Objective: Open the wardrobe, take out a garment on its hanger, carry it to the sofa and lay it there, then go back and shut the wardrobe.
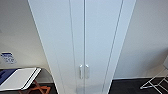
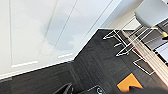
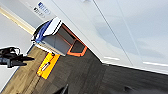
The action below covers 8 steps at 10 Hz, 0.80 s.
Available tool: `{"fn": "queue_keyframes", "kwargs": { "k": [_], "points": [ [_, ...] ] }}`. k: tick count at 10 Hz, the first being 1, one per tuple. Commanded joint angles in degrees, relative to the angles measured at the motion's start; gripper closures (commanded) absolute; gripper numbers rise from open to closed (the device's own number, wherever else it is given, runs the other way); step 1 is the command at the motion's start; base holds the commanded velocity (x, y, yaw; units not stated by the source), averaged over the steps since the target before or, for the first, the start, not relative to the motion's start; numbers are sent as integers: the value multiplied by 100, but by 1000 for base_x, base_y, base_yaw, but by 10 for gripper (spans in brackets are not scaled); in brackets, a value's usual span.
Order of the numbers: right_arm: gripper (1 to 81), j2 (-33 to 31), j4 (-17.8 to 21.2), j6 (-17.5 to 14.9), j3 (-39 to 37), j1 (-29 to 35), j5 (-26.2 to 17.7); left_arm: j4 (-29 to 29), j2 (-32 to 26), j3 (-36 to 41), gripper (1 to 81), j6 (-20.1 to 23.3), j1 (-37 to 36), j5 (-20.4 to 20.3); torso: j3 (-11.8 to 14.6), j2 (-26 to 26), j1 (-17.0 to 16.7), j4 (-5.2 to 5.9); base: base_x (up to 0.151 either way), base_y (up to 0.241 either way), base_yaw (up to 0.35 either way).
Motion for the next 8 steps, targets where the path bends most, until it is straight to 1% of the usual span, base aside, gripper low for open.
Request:
{"fn": "queue_keyframes", "kwargs": {
  "k": [1, 3, 4, 5, 6, 8],
  "points": [
    [10, -243, 200, 87, 613, 1590, -645, 101, -507, 361, 10, -44, -1309, 87, 0, 0, 0, 0, 0, 0, 0],
    [10, 64, 209, 95, 438, 2021, -732, -119, -410, 361, 10, -53, -1924, 516, -2, 2, 2, 0, 0, 0, 0],
    [10, 275, 209, 192, 271, 2284, -943, -242, -314, 352, 10, -53, -2293, 841, -5, 4, 5, 0, 0, 0, 0],
    [10, 495, 209, 262, 104, 2556, -1057, -365, -174, 317, 10, -53, -2627, 1106, -7, 6, 6, 0, 0, 0, 0],
    [10, 749, 208, 333, -116, 2794, -1075, -462, -7, 282, 10, -53, -2908, 1282, -9, 9, 9, -2, 0, 0, 0],
    [10, 1232, 252, 394, -573, 3154, -1093, -664, 327, 125, 10, -62, -3279, 1406, -11, 11, 11, 0, 0, 0, 0]
  ]
}}
